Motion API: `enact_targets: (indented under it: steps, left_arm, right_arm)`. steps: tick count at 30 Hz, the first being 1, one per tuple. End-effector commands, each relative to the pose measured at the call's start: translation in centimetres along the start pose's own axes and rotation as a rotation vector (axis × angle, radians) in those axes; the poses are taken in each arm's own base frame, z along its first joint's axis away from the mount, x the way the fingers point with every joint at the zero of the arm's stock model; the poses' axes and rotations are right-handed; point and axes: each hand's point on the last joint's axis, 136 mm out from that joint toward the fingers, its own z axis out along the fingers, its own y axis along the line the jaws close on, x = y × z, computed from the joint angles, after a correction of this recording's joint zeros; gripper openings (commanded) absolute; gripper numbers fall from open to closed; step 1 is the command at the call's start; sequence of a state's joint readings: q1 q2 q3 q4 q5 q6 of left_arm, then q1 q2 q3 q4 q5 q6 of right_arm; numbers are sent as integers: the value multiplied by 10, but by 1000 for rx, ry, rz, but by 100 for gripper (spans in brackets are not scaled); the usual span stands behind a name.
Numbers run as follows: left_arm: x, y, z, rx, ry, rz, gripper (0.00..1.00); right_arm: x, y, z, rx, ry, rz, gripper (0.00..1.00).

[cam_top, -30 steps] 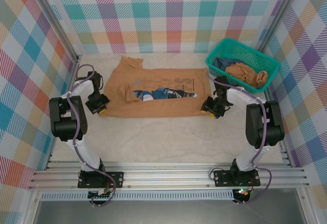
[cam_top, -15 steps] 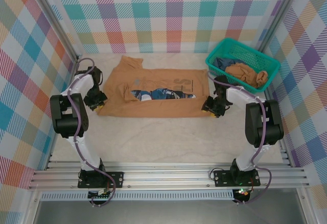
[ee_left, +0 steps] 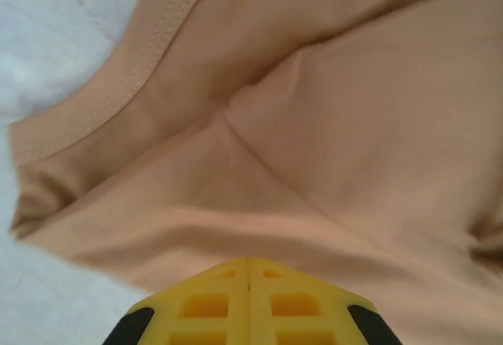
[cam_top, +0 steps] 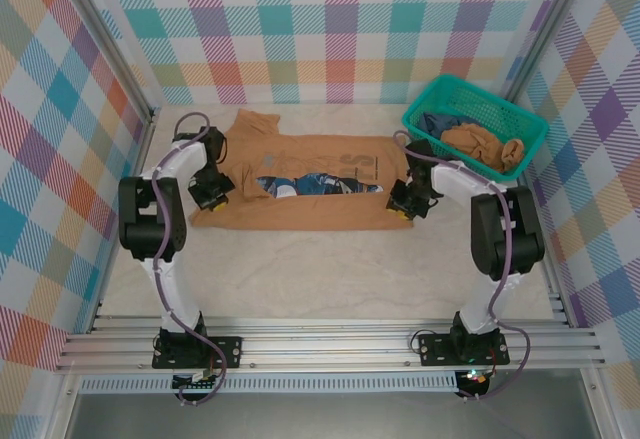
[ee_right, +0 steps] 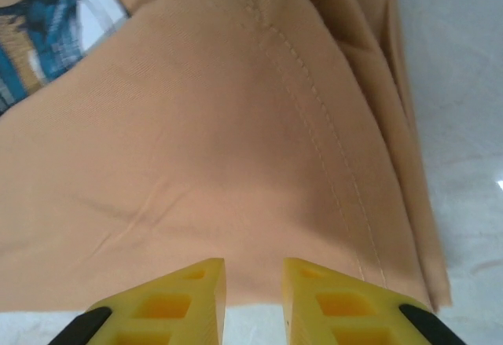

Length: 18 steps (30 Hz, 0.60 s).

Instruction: Fold and stack the t-shirts

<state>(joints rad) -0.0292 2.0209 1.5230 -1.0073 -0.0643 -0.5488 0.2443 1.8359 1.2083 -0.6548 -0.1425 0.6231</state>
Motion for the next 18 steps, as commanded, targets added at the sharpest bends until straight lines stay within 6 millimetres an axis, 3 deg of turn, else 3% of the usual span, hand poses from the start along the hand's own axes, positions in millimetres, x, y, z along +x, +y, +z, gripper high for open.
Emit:
enact_targets:
  steps: [1, 5, 9, 13, 18]
  left_arm:
    - [-14, 4, 12, -47, -17, 23, 4]
    - [-26, 15, 15, -120, -68, 74, 4]
    - [-17, 23, 20, -150, -62, 105, 4]
    - [9, 35, 28, -181, -30, 109, 3]
    - [54, 58, 30, -246, 9, 52, 3]
  right_arm:
    - [3, -21, 14, 104, 41, 47, 24]
    - [14, -43, 18, 210, 86, 51, 23]
    - [27, -55, 21, 253, 134, 48, 24]
    - [40, -67, 21, 299, 178, 36, 23]
    - [54, -89, 4, 395, 190, 21, 23]
